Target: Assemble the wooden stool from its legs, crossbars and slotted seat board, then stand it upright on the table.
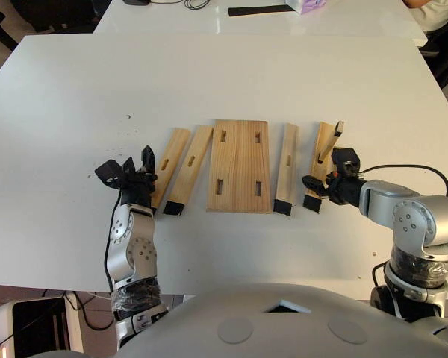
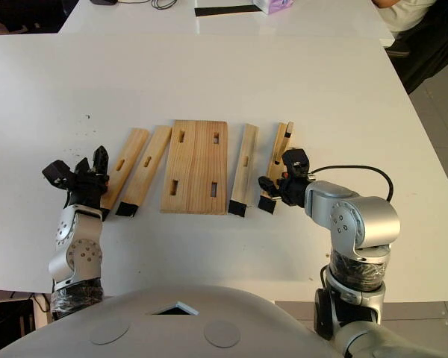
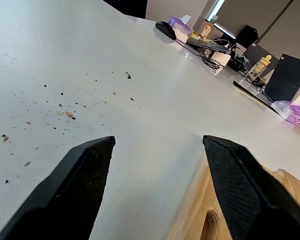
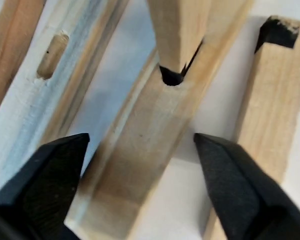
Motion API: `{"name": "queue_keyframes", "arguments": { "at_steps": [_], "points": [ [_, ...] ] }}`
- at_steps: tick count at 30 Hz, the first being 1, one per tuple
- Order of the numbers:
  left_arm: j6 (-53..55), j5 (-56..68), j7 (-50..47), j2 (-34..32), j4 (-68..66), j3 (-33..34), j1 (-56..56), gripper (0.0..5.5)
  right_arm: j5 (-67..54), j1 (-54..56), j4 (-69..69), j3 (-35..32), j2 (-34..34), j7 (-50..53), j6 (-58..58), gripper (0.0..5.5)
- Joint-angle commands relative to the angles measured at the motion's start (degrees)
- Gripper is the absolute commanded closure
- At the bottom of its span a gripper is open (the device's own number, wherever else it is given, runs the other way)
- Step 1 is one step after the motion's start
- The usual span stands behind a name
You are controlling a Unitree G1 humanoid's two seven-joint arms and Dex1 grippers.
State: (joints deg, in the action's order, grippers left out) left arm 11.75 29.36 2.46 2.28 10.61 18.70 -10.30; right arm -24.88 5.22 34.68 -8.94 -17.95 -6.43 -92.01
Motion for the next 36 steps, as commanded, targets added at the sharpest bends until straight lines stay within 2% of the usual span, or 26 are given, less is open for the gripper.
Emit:
{"name": "queue_keyframes", "arguments": {
  "at_steps": [1, 7, 17, 20, 25, 29, 32, 36],
  "points": [
    [-0.1, -0.4, -0.7, 0.6, 0.3, -0.3, -0.6, 2.22, 0.8, -1.0, 0.9, 1.1, -2.3, -1.0, 0.5, 2.50],
    [-0.2, -0.5, -0.8, 0.9, 0.6, -0.4, -0.9, 2.22, 1.6, -2.6, 1.2, 1.8, -3.6, -2.1, 1.2, 3.37],
    [0.2, -0.4, -1.2, -0.1, 0.9, 0.2, 0.2, 2.22, 5.5, -4.1, -0.9, 3.9, -4.1, -1.3, 8.4, 3.44],
    [0.8, 0.6, -1.2, -1.3, 1.3, 1.1, 1.8, 2.22, 4.9, 1.5, -1.2, -1.2, 0.5, -0.9, 11.3, 3.44],
    [4.2, 3.4, -1.4, -7.2, -0.7, 4.1, 12.0, 2.22, -3.2, 22.9, -10.3, -16.3, 14.2, -0.2, 15.7, 3.44],
    [9.4, 9.5, 0.5, -11.7, -1.9, 5.2, 23.6, 2.22, -10.3, 31.7, -22.1, -25.8, 15.9, -2.3, 23.1, 3.44],
    [13.2, 16.5, 2.7, -11.9, -0.1, 4.5, 28.9, 2.22, -14.7, 32.8, -27.2, -24.4, 13.2, -10.4, 27.3, 3.44],
    [18.9, 28.1, 9.4, -12.0, 7.3, 0.6, 32.2, 1.62, -20.6, 30.8, -28.0, -20.1, 7.4, -23.1, 27.1, 3.44]
  ]
}}
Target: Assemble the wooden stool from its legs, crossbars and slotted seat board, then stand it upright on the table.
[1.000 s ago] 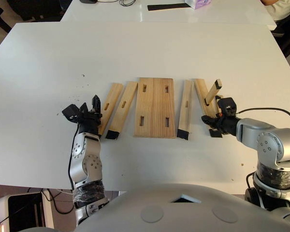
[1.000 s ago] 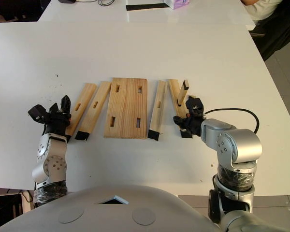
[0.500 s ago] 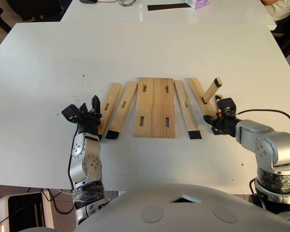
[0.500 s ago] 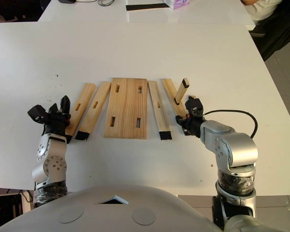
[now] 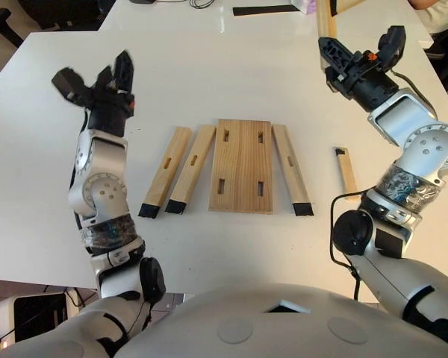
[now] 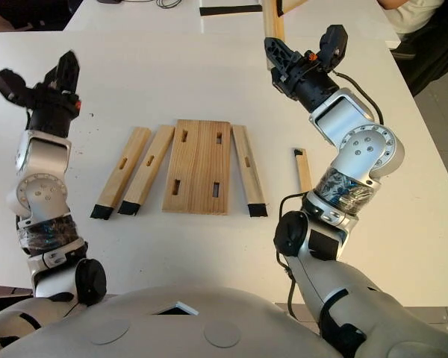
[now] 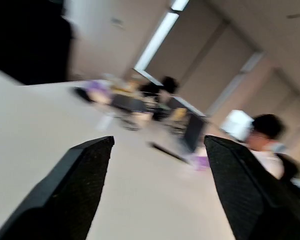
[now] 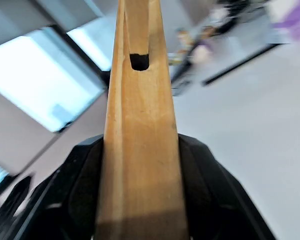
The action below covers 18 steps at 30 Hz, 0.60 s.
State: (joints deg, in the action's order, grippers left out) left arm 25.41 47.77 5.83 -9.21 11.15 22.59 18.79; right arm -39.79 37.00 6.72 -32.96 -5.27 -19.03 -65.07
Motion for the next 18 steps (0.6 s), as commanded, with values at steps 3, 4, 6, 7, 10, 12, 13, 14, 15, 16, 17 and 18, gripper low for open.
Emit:
{"name": "queue_keyframes", "arguments": {
  "at_steps": [3, 4, 6, 7, 10, 12, 13, 14, 15, 16, 17, 18],
  "points": [
    [9.4, 18.7, 7.5, -1.2, 9.6, -3.7, 3.9, 1.11, -10.6, -1.6, 1.8, 7.5, -11.0, -20.1, -1.3, 3.44],
    [10.6, 21.4, 7.9, -1.8, 9.9, -3.5, 4.1, 1.10, -11.7, -1.5, 2.0, 8.8, -13.2, -23.2, -1.4, 3.44],
    [12.6, 25.2, 10.3, -3.8, 10.5, -3.5, 4.1, 1.10, -12.7, -0.7, 1.1, 11.3, -17.4, -28.9, -0.9, 3.44],
    [13.6, 26.8, 11.8, -5.0, 10.9, -3.5, 4.0, 1.10, -12.7, -0.1, 0.3, 12.7, -19.6, -32.0, -0.3, 3.44],
    [15.8, 31.0, 15.1, -8.2, 11.3, -3.5, 4.0, 1.10, -12.2, 1.5, -1.4, 16.8, -24.9, -40.4, 2.3, 3.44],
    [16.8, 31.3, 16.9, -10.2, 11.1, -4.3, 4.1, 1.10, -11.7, 2.6, -2.2, 19.3, -26.7, -44.4, 4.4, 3.44],
    [17.3, 31.3, 17.4, -10.9, 10.7, -4.7, 4.3, 1.10, -11.3, 3.0, -2.7, 20.4, -27.2, -45.8, 5.2, 3.44],
    [17.6, 31.4, 18.0, -11.5, 10.4, -5.0, 4.6, 1.10, -10.7, 3.5, -3.4, 21.7, -27.5, -47.1, 6.3, 3.44],
    [17.9, 31.6, 18.5, -11.9, 10.3, -5.3, 4.7, 1.10, -10.3, 3.8, -4.0, 22.8, -27.8, -48.2, 7.2, 3.44],
    [18.2, 31.9, 19.0, -12.3, 10.3, -5.7, 4.8, 1.10, -10.3, 4.1, -4.4, 23.7, -27.9, -49.2, 7.7, 3.44],
    [18.5, 32.0, 19.5, -12.6, 10.4, -6.1, 4.9, 1.10, -10.5, 4.4, -4.4, 24.5, -27.9, -50.1, 8.1, 3.44],
    [18.7, 32.0, 20.1, -12.9, 10.3, -6.6, 4.9, 1.10, -10.6, 4.4, -4.2, 25.3, -28.1, -51.0, 8.4, 3.44]
  ]
}}
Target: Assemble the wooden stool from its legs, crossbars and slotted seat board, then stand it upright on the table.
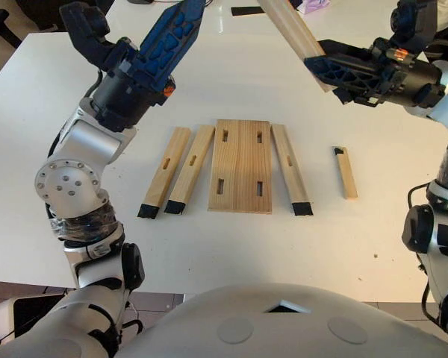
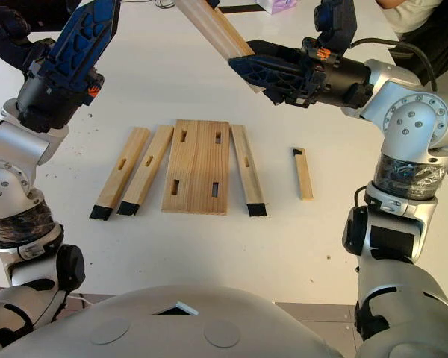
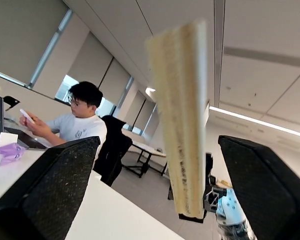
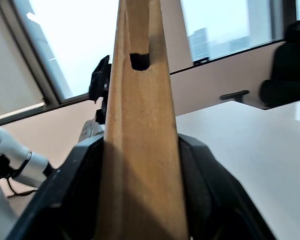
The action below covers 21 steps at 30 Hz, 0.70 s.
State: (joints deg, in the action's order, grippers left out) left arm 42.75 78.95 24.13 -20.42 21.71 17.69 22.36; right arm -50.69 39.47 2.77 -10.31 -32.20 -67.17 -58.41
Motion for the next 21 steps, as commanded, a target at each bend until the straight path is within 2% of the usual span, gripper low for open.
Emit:
{"name": "queue_keyframes", "arguments": {
  "at_steps": [1, 8, 16, 21],
  "points": [
    [1.6, 0.7, 2.2, -1.7, -0.3, -2.1, 1.3, 1.10, 0.4, 1.8, -0.1, 3.5, -1.4, -3.6, 1.9, 3.44],
    [2.1, 1.1, 4.7, -1.9, 1.2, -4.7, 0.7, 1.10, 1.0, 0.8, -0.3, 6.4, -3.2, -6.6, 3.7, 3.44],
    [1.9, 2.6, 6.8, -3.4, 1.3, -4.1, 1.7, 1.10, 2.1, -2.9, 1.0, 7.9, -5.0, -8.1, 5.5, 3.44],
    [1.1, 2.6, 6.9, -3.2, 1.5, -4.0, 1.3, 1.95, 2.3, -3.6, 1.1, 8.2, -5.7, -8.2, 6.0, 3.44]
  ]
}}
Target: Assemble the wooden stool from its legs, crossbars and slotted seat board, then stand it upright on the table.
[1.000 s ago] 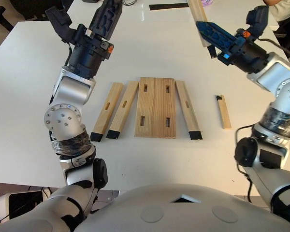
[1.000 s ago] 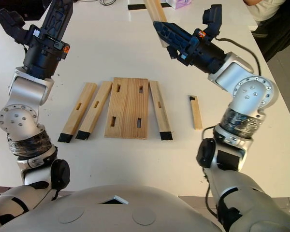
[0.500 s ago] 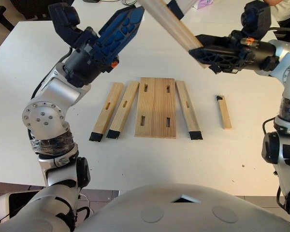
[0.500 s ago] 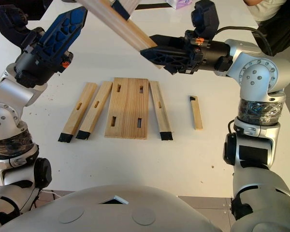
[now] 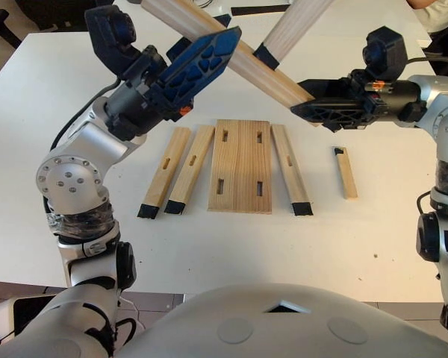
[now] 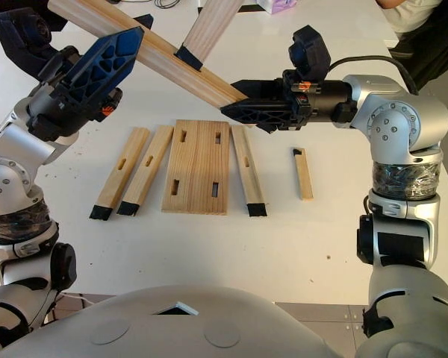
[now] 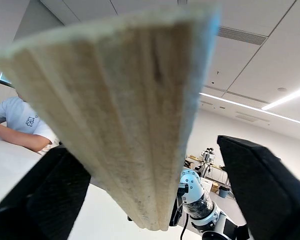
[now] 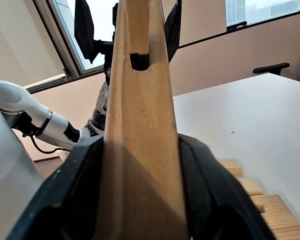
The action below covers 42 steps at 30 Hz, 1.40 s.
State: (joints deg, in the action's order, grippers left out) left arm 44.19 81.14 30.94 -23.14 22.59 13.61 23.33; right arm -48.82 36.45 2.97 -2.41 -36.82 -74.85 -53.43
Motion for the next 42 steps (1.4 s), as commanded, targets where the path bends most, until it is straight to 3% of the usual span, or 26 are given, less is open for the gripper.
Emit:
{"name": "queue_keyframes", "arguments": {
  "at_steps": [1, 10, 21, 22, 28, 30, 38, 42],
  "points": [
    [-0.5, 0.3, 0.1, -0.3, 0.9, 0.0, 0.0, 2.04, 0.3, -0.7, 0.9, 0.3, -1.1, -0.5, 1.0, 3.44],
    [-1.0, 1.2, -0.1, 0.7, 2.4, -0.9, -1.5, 3.39, -1.9, -0.5, 2.3, 0.0, -0.7, -0.6, -0.8, 3.44],
    [-2.4, 1.2, 0.4, 0.5, 3.4, -1.3, -2.5, 3.40, -0.7, -1.6, 2.7, 0.4, 0.9, 3.4, 0.2, 3.44],
    [-2.7, 0.8, 0.3, 0.4, 3.2, -1.2, -2.5, 3.40, -0.1, -1.7, 2.3, 0.4, 1.1, 3.5, 1.3, 3.07],
    [-3.4, -1.6, 1.1, -0.7, 1.4, -0.5, -1.6, 3.40, 3.2, -2.6, 1.0, 0.5, 0.3, 4.4, 5.7, 2.23],
    [-3.5, -2.4, 1.7, -1.7, 0.5, 0.3, -1.1, 3.40, 6.0, -4.4, 1.2, 0.7, -0.9, 4.1, 9.1, 2.20],
    [-7.0, -13.6, 12.0, -10.6, -6.7, 3.3, 0.2, 3.42, 19.6, -11.2, -4.5, -1.0, -4.9, 6.7, 25.9, 2.20],
    [-8.3, -20.0, 21.0, -18.1, -8.7, 4.5, -1.4, 3.43, 22.0, -13.0, -8.0, -4.2, -4.3, 11.1, 30.3, 2.20]
  ]
}}
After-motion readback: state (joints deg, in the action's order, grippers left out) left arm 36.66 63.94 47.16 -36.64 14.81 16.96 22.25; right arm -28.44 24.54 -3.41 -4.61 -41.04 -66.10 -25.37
